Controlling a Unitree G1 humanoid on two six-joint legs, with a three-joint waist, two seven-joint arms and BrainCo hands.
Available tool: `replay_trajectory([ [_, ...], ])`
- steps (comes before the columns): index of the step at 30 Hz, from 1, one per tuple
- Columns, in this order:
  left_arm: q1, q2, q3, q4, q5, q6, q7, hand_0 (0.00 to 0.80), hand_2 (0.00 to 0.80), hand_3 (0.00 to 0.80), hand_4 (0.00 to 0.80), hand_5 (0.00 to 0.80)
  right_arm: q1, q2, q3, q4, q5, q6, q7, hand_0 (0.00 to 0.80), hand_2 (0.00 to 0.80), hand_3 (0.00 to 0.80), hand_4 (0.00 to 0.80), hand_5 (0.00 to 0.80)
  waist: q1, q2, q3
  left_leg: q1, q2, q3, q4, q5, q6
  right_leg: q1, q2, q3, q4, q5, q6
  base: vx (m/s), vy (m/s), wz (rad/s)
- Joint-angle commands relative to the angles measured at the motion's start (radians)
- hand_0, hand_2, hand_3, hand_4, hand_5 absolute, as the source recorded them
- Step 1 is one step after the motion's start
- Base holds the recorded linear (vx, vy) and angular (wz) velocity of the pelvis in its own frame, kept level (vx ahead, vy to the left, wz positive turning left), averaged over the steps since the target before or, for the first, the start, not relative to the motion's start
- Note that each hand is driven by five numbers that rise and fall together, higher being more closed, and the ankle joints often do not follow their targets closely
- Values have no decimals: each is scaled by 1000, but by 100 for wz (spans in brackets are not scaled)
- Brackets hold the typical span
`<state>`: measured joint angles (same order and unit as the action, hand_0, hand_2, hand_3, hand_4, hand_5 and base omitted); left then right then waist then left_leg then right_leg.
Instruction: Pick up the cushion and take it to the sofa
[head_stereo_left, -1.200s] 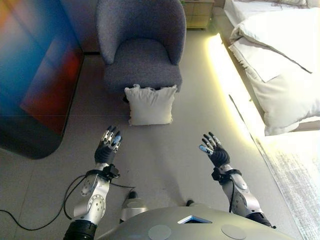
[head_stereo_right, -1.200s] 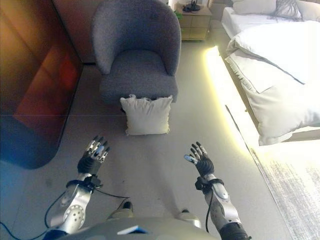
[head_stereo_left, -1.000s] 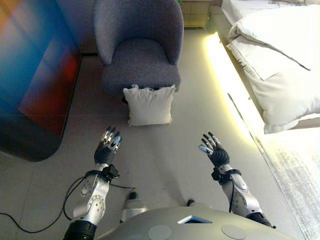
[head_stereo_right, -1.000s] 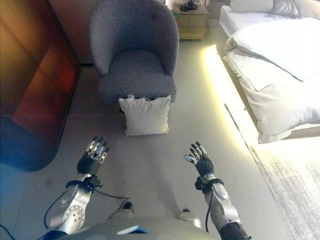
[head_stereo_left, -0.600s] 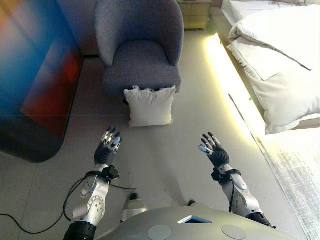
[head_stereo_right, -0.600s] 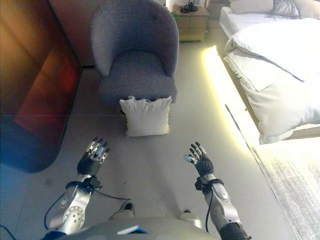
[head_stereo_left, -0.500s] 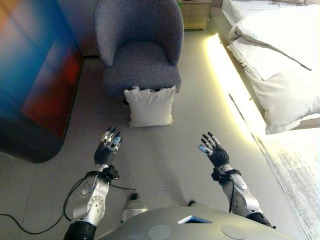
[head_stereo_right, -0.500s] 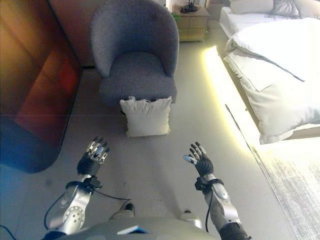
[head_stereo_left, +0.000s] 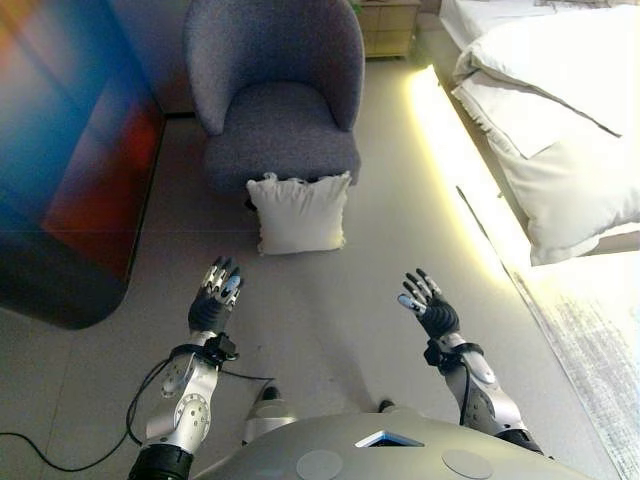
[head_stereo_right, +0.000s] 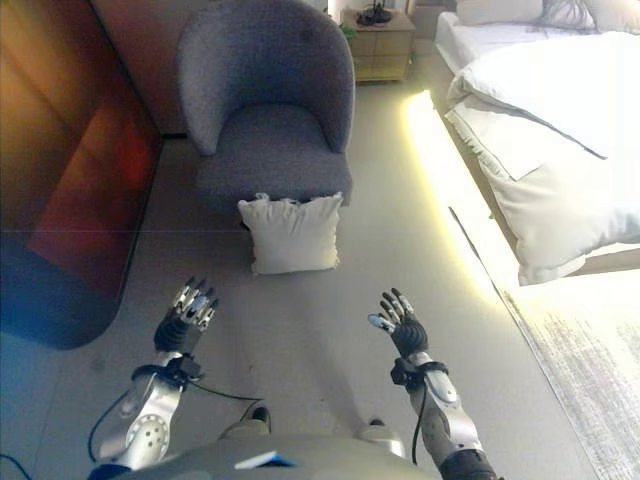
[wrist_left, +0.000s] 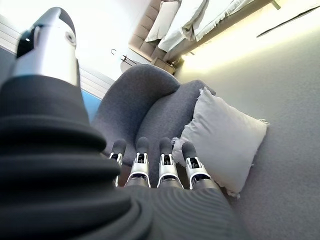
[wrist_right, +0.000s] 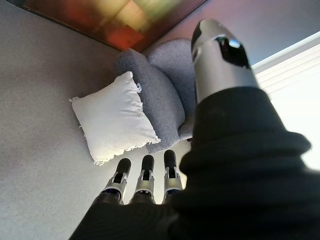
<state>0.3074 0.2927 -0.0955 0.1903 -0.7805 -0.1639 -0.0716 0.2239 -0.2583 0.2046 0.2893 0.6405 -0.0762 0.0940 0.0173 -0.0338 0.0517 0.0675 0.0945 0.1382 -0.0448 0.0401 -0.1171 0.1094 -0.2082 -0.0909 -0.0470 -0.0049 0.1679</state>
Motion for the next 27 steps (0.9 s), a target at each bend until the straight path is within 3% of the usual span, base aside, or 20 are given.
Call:
replay_trajectory([
  [1,-48,28,58,-37,-28,-42,-10,0,0,0,0,0,-49,8,-53,-43,-42,-29,-8,0,0,0,0,0,28,-36,61,-84,-115,-33,242,-172,173,-120,-129,19,289,173,-31,31,266,-15],
  [2,-52,34,56,-35,-22,-39,-13,0,0,0,0,0,-37,12,-52,-46,-52,-40,-12,0,0,0,0,0,21,-30,63,-83,-123,-40,235,-171,191,-186,-144,62,393,238,-31,34,264,-12],
  [5,-61,53,48,-45,-7,-6,-27,0,0,0,0,0,12,6,-54,-67,-62,-67,-41,0,0,0,0,0,-11,1,78,-68,-135,-94,219,-170,208,-325,-95,197,594,320,-52,78,215,42],
  [7,-58,64,50,-50,-21,8,-29,0,0,0,0,0,45,-1,-70,-77,-47,-75,-41,0,0,0,0,0,-35,7,82,-57,-149,-145,214,-173,204,-369,-42,263,599,342,-56,165,77,106],
  [9,-57,72,45,-46,-26,8,-28,0,0,0,0,0,55,-8,-83,-74,-26,-75,-48,0,0,0,0,0,-54,-9,82,-46,-171,-179,219,-188,197,-365,-1,273,497,331,-50,240,-29,82],
  [12,-59,81,35,-57,-25,7,-19,0,0,0,0,0,29,-21,-93,-55,20,-70,-53,0,0,0,0,0,-66,-54,90,-27,-212,-210,251,-245,198,-353,24,237,258,297,-17,325,-112,61],
  [14,-59,85,19,-64,-8,6,-13,0,0,0,0,0,1,-27,-91,-35,44,-67,-61,0,0,0,0,0,-68,-77,91,-6,-231,-224,259,-273,203,-361,50,190,120,266,4,382,-59,52],
  [16,-61,82,-1,-64,4,2,-3,0,0,0,0,0,-10,-31,-88,-27,60,-62,-63,0,0,0,0,0,-79,-77,94,33,-237,-238,254,-288,207,-374,92,140,57,259,11,403,14,72],
  [18,-65,73,-19,-62,9,-3,8,0,0,0,0,0,-10,-33,-81,-27,51,-44,-74,0,0,0,0,0,-89,-84,85,98,-258,-268,244,-300,213,-422,137,67,24,280,9,500,39,8],
  [20,-49,57,-15,-67,5,-5,12,0,0,0,0,0,-6,-35,-80,-22,33,-27,-67,0,0,0,0,0,-84,-86,72,153,-268,-261,231,-308,212,-429,139,-40,32,289,-3,511,23,-43],
  [21,-36,48,-12,-70,-5,-8,11,0,0,0,0,0,3,-38,-81,-24,15,-20,-57,0,0,0,0,0,-87,-78,58,175,-264,-250,223,-297,207,-417,145,-72,26,274,-17,521,5,-25],
  [24,-17,22,-9,-75,-14,-10,5,0,0,0,0,0,31,-45,-76,-50,-6,-17,-44,0,0,0,0,0,-112,-52,19,220,-223,-200,237,-227,181,-403,157,-71,103,230,-56,469,-18,-15],
  [27,-29,15,-12,-76,-27,-9,14,0,0,0,0,0,49,-51,-73,-72,-4,-12,-35,0,0,0,0,0,-149,-24,-14,225,-160,-149,324,-60,114,-379,189,-33,153,171,-102,454,-100,-5],
])
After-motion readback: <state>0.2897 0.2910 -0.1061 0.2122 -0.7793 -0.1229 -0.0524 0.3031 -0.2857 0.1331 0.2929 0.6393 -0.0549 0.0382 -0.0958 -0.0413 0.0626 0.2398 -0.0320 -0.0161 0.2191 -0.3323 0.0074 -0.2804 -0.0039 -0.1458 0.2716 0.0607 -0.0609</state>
